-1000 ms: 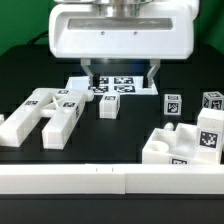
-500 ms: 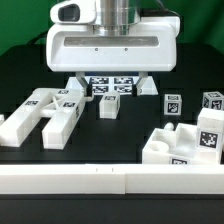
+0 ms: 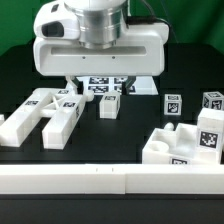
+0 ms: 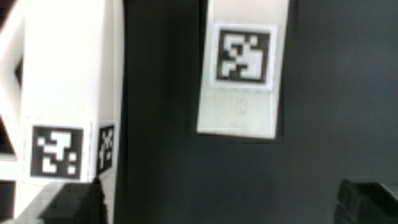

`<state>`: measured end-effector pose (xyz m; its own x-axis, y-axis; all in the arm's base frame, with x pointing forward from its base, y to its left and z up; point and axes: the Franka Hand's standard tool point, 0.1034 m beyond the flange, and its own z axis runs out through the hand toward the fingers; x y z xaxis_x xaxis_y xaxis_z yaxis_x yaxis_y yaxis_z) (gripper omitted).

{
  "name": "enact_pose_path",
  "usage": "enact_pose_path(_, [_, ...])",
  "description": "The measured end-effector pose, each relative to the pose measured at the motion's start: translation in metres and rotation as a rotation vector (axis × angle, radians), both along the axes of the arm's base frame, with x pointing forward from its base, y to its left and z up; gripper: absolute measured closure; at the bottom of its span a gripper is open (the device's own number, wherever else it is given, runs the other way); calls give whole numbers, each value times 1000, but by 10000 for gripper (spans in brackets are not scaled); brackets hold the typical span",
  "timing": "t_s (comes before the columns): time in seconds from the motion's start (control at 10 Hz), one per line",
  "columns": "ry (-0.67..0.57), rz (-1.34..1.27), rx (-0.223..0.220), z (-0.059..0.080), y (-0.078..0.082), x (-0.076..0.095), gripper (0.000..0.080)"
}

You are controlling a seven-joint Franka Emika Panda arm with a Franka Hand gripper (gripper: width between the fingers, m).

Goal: Assemble chair

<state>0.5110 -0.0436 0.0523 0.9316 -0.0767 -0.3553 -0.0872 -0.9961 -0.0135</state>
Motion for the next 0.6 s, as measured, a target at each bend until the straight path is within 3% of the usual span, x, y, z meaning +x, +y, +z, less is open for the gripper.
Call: enact_pose_path(0.6, [429,-18,31,-10,2,-10,151])
